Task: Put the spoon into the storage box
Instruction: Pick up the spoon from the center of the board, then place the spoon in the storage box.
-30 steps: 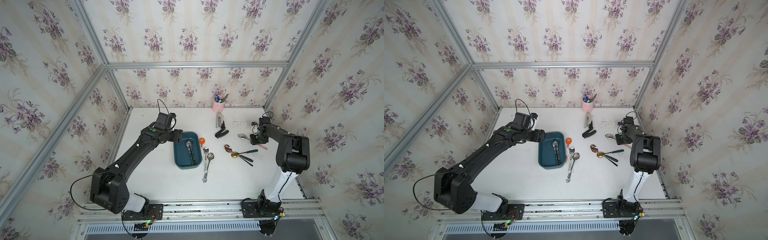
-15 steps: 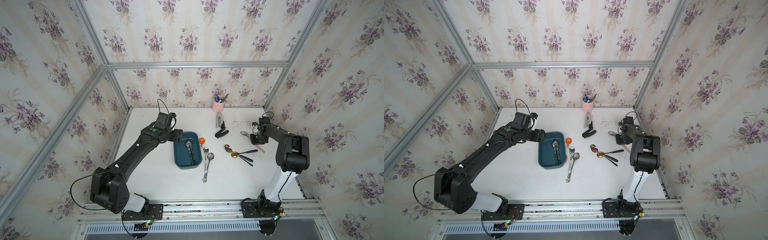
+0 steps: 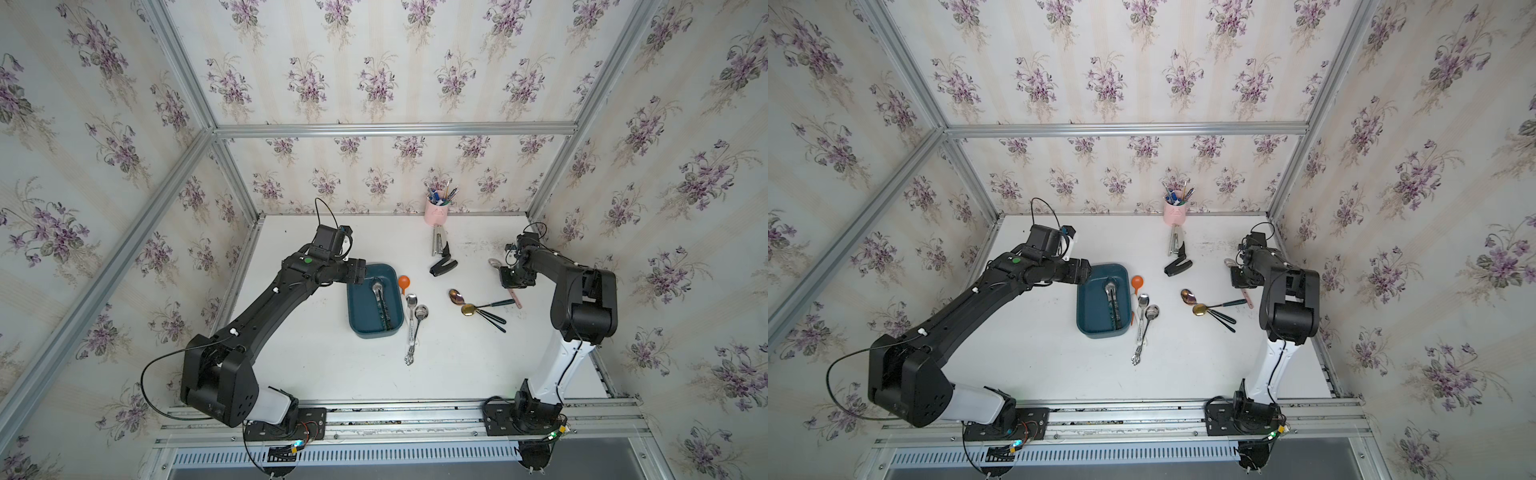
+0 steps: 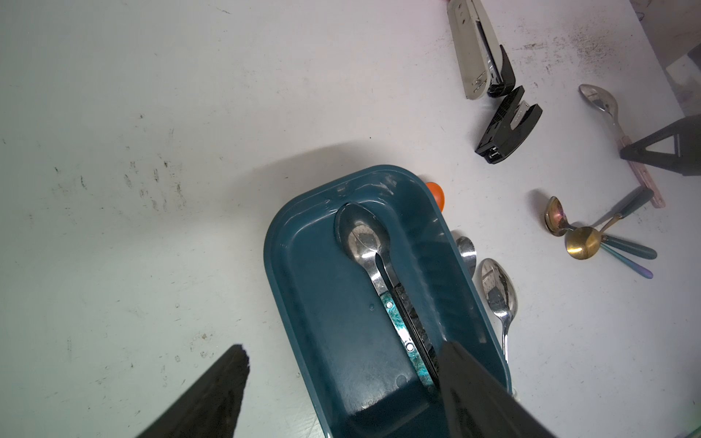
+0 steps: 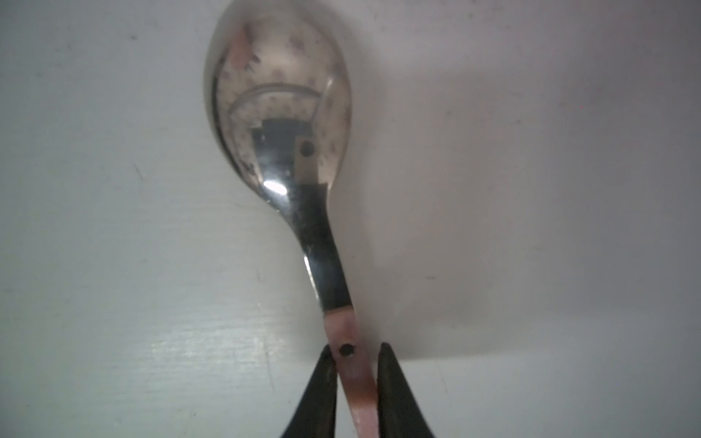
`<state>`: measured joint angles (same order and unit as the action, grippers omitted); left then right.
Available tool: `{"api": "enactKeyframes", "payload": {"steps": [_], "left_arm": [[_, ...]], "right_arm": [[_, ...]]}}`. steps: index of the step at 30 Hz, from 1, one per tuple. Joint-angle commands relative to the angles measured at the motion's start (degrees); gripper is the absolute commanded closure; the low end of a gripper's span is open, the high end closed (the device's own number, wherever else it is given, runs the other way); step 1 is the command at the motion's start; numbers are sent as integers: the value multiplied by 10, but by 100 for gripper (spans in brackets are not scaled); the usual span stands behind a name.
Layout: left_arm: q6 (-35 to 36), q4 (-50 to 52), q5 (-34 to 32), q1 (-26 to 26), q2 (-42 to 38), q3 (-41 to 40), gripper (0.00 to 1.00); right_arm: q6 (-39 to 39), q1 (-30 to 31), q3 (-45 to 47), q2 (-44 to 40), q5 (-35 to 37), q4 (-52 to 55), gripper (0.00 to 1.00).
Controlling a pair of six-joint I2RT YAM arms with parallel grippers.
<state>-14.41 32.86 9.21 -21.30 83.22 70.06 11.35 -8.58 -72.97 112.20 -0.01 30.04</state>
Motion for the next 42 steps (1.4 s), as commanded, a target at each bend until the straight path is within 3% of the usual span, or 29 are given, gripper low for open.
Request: {"api": "enactKeyframes", "payload": {"steps": [1,23,36,42], "left_arm": [[-3,11,1,0,-4,6,18],[-9,11,3,-1,11,21,17],[-13,17,9,-2,40,41,17],[-19,17,2,3,60,36,17]], "right_arm": [[-11,1,-2,8,-3,12,83],[-19,18,-25,-14,-4,24,92],[-72,91,-78,-81,28,90,94],[-126,172,-132,-109,38,121,94]]}}
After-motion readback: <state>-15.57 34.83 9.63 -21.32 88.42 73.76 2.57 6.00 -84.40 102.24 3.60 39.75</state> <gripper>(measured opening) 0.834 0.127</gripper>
